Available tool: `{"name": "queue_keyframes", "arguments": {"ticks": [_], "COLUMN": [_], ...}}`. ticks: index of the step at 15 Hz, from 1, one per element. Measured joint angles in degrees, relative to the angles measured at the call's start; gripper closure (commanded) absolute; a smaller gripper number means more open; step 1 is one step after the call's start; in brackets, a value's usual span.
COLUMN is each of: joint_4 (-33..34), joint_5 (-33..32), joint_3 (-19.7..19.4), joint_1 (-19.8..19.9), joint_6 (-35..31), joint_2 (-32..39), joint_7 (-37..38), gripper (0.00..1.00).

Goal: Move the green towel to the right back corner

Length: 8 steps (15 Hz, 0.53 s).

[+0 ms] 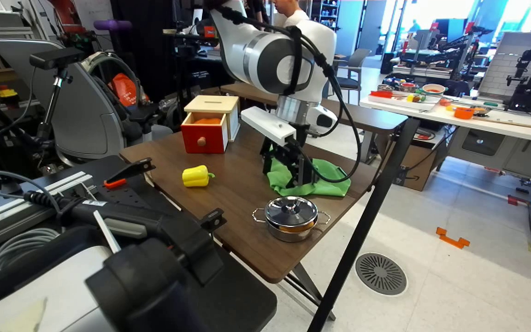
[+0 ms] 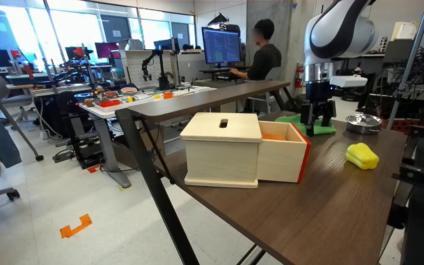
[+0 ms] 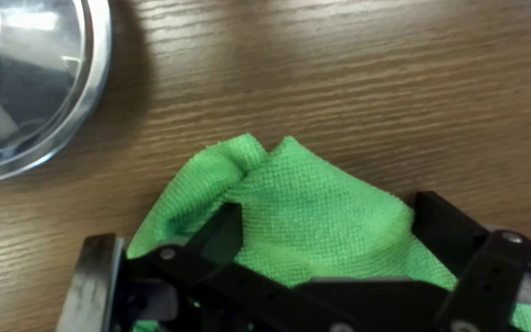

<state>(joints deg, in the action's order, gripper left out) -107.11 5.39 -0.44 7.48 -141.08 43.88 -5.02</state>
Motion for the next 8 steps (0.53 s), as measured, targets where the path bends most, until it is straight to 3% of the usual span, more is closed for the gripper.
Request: {"name": "queue_keyframes", "arguments": {"ticks": [8], "joint_4": [6.30], "joint_5": [0.06], "joint_3": [-1.15], "joint_1": [2.25], "joint_6": [0.15], "joint_2": [3.25], "joint_7": [2.38], "gripper": [0.00]}}
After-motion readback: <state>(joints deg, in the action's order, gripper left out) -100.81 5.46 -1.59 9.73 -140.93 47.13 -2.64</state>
